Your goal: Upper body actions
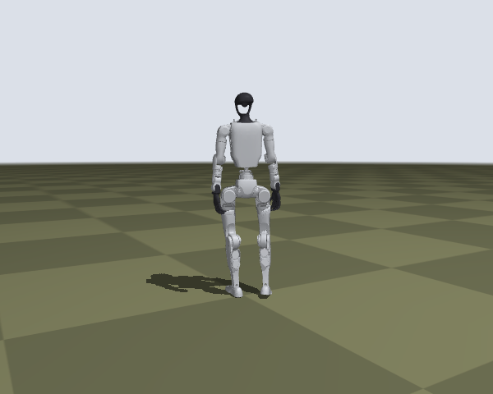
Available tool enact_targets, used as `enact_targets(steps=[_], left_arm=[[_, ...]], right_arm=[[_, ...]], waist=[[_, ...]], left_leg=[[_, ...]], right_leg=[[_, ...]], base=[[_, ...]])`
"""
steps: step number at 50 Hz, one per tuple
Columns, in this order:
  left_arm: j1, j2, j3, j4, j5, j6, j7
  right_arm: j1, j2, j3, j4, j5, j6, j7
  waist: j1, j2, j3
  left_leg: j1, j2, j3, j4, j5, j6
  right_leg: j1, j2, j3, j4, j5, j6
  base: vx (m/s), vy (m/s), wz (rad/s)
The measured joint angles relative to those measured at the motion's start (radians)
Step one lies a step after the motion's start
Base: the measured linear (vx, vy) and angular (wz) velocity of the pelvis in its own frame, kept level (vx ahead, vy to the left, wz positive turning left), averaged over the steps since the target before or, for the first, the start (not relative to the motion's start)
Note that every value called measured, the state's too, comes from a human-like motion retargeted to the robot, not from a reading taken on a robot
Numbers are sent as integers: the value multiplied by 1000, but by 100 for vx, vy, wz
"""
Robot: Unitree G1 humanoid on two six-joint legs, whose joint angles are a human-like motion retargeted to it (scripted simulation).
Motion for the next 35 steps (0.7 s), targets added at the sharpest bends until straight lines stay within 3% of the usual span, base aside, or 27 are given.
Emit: enact_targets(steps=[5,7,12,17,22,35], left_arm=[[-162,-58,-74,-22,2,-52,91],[-224,-79,-79,-73,-12,-68,65],[-366,-118,-16,-205,-21,-111,56],[-448,-137,-21,-290,-43,-168,86],[-456,-122,-45,-304,-10,-182,110],[-315,-121,-91,-178,32,-122,40]], right_arm=[[73,-36,-56,4,-51,-20,-7],[96,-54,-69,26,-45,-10,-15],[127,-97,-121,116,-36,69,36],[183,-124,-173,159,-5,108,68],[199,-127,-197,159,37,118,43],[116,-53,-148,56,38,52,63]], waist=[[29,19,58],[4,39,79],[-88,44,111],[-141,63,105],[-155,67,94],[-68,30,55]], left_leg=[[23,36,63,-9,-4,21],[29,55,66,-17,2,29],[25,65,55,-25,13,47],[3,96,34,-12,12,54],[11,103,62,-11,-2,56],[51,46,163,-21,-41,36]], right_leg=[[-152,-43,61,338,260,26],[-239,-18,111,474,329,-3],[-429,-82,51,784,231,-92],[-549,-42,67,897,209,-72],[-540,-29,68,830,222,-84],[-141,80,234,173,347,53]], base=[[13,-3,-63],[7,3,-30],[3,0,11],[7,-6,15],[4,-1,-27],[-3,-4,-33]])
